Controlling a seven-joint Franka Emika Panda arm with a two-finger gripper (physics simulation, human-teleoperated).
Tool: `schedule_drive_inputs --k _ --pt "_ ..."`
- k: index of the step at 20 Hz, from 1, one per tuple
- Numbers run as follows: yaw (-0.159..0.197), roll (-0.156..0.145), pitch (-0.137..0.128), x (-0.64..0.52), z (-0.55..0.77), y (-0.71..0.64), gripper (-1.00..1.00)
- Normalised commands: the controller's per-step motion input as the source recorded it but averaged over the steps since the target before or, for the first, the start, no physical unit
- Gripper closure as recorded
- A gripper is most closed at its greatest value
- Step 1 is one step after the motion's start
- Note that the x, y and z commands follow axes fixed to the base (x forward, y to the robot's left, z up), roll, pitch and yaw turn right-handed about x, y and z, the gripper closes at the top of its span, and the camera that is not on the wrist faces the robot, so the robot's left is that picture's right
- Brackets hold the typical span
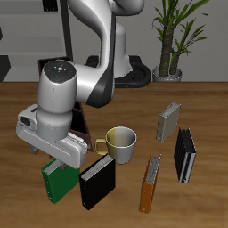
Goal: Place the green book into the right desk caddy's front compartment
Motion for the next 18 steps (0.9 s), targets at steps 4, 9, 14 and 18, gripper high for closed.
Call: schedule_drive_inputs --k 4,9,14,18 --pt "0.029 0.019 0.045 0.07 -0.24 0.1 -1.0" --pt "0.006 0.013 0.023 0.04 -0.16 0.1 1.0" --pt "0.015 0.003 0.002 -0.02 -0.01 0.05 1.0" --pt "0.028 0.005 -0.029 -0.08 0.23 0.05 1.0"
